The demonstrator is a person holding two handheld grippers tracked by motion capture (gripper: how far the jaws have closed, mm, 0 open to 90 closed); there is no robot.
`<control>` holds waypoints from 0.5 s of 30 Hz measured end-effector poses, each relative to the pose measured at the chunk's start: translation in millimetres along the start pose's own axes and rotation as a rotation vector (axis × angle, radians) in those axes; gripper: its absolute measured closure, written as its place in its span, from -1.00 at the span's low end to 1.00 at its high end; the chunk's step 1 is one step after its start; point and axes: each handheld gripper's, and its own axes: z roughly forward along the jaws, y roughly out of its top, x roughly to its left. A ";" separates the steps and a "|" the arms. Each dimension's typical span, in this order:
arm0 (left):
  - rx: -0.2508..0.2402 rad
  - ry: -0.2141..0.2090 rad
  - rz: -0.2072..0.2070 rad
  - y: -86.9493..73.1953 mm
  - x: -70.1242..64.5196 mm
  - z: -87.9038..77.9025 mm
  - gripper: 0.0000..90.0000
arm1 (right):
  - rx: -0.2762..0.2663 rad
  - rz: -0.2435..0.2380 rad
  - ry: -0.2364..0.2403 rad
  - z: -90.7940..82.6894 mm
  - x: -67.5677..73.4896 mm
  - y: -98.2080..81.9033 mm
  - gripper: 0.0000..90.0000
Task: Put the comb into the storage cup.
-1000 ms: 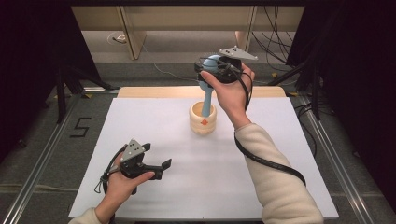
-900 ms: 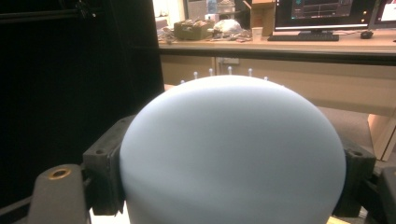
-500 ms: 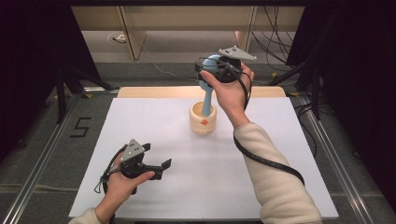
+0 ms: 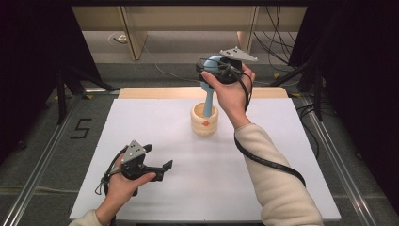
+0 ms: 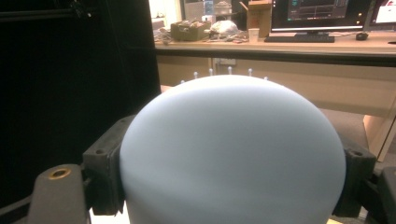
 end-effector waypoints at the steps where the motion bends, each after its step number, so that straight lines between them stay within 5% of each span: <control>1: 0.000 -0.001 0.000 0.0 0.1 0.0 -1.00 | 0.001 -0.001 -0.001 0.2 -0.1 -0.2 -0.54; 15: 0.000 0.001 -0.001 0.1 0.3 0.1 -1.00 | -0.001 -0.006 -0.004 4.4 -0.3 -2.5 -0.54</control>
